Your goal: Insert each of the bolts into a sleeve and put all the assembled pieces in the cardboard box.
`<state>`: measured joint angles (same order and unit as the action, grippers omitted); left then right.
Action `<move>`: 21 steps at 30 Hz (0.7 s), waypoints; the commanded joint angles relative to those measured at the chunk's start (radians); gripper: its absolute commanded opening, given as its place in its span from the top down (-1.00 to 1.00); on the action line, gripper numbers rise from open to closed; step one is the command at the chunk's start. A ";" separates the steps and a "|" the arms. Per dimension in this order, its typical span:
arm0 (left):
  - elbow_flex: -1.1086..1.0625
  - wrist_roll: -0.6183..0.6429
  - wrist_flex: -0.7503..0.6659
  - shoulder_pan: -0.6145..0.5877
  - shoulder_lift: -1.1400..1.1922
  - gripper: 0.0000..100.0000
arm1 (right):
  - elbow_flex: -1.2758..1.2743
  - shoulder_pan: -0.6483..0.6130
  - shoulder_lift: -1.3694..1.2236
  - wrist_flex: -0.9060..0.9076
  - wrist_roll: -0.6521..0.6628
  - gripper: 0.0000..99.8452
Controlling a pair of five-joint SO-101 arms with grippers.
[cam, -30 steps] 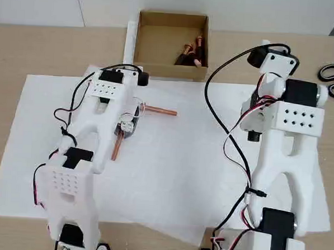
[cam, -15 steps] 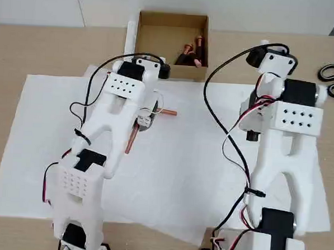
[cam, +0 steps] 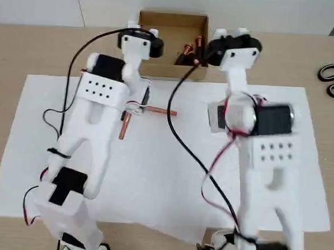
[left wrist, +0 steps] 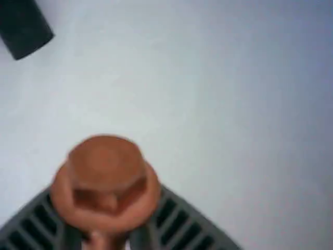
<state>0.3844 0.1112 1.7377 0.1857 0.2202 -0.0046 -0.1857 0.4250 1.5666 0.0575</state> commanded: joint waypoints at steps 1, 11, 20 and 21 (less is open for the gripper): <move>-0.013 -0.014 0.015 -0.058 -0.118 0.99 | -0.218 -0.001 0.272 -0.176 -0.005 0.98; -0.085 -0.009 0.014 -0.048 -0.270 0.99 | -0.893 0.039 0.690 -0.659 0.000 0.99; -0.093 0.210 -0.084 0.021 -0.293 0.99 | -1.063 0.031 0.894 -0.665 -0.058 0.99; -0.093 0.233 -0.097 0.038 -0.293 0.99 | -1.086 0.021 0.931 -0.665 -0.072 0.99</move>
<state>0.2831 0.2800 1.6886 0.1872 -0.0161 -1.0648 -0.1596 1.2643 0.9283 0.0253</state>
